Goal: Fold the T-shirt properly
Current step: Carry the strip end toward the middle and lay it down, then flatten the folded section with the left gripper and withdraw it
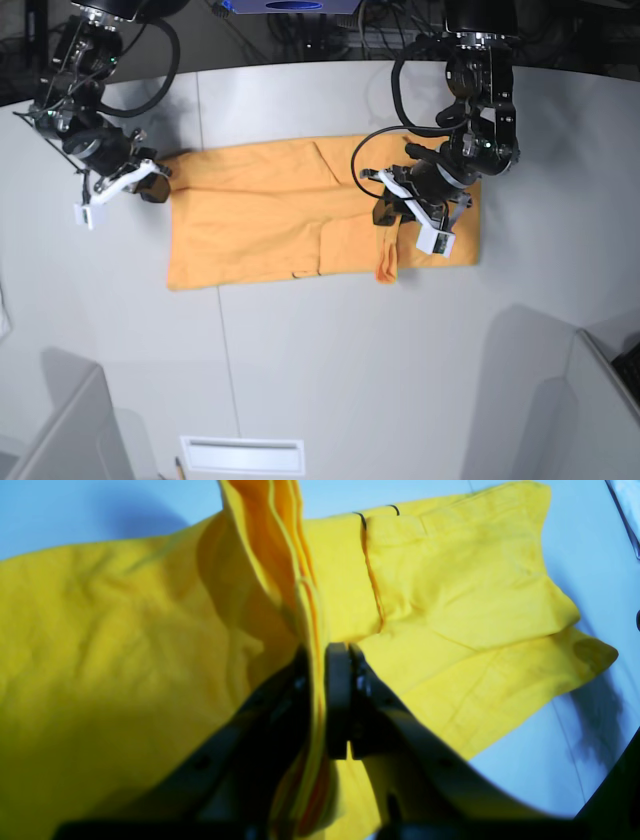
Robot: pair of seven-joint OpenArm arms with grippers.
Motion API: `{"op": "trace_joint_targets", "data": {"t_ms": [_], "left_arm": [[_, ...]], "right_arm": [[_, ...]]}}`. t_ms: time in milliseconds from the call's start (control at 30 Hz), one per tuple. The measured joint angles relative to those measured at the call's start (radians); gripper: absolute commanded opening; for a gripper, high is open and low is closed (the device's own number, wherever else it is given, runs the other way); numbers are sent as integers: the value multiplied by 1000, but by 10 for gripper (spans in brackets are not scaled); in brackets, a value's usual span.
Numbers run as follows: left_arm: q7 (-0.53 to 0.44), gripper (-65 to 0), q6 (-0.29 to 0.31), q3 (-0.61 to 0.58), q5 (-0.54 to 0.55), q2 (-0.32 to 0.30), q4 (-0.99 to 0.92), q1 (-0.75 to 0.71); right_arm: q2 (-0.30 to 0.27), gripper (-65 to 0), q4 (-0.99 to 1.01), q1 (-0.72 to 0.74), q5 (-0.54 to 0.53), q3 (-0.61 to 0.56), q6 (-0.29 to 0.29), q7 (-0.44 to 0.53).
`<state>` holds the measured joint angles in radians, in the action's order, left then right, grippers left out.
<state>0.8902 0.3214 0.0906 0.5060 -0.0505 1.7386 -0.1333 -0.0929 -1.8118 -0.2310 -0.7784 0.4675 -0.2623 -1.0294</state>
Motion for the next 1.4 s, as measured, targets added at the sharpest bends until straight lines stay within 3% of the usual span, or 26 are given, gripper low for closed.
{"op": "trace_joint_targets", "data": {"t_ms": [200, 367, 433, 500, 733, 900, 967, 1033, 1100, 1267, 1400], "left_arm": [[0, -650, 0, 0, 0, 0, 0, 0], [-4, -324, 0, -8, 0, 10, 0, 0], [-4, -247, -1, -7, -2, 37, 0, 2], [3, -222, -1, -21, -5, 64, -3, 18], [-3, -222, 0, -159, 3, 84, -43, 72], [6, -229, 0, -164, 80, 112, -14, 74], [5, -306, -2, -126, 95, 109, 62, 64], [-6, -459, -41, -55, 114, 77, 142, 48], [-10, -647, -134, 26, 92, 37, 180, 38], [-4, -650, -280, 66, 94, -61, 156, 20], [-3, -650, -336, 29, 94, -92, 132, -14]], "right_arm": [[0, -650, 0, 0, 0, 0, 0, 0], [0, -650, 0, 0, 0, 0, 0, 0], [0, -650, 0, 0, 0, -1, 0, 0], [0, -650, 0, 0, 0, -3, 0, 0], [0, -650, 0, 0, 0, -5, 0, 0], [0, -650, 0, 0, 0, -2, 0, 0], [0, -650, 0, 3, 0, -2, 0, 0], [0, -650, 0, 3, 0, -2, 0, 0], [-1, -650, 0, 2, 1, 1, 0, 0], [0, -650, 0, 5, 0, -4, 0, 0], [0, -650, 1, 5, 0, -5, 0, 0]]}}
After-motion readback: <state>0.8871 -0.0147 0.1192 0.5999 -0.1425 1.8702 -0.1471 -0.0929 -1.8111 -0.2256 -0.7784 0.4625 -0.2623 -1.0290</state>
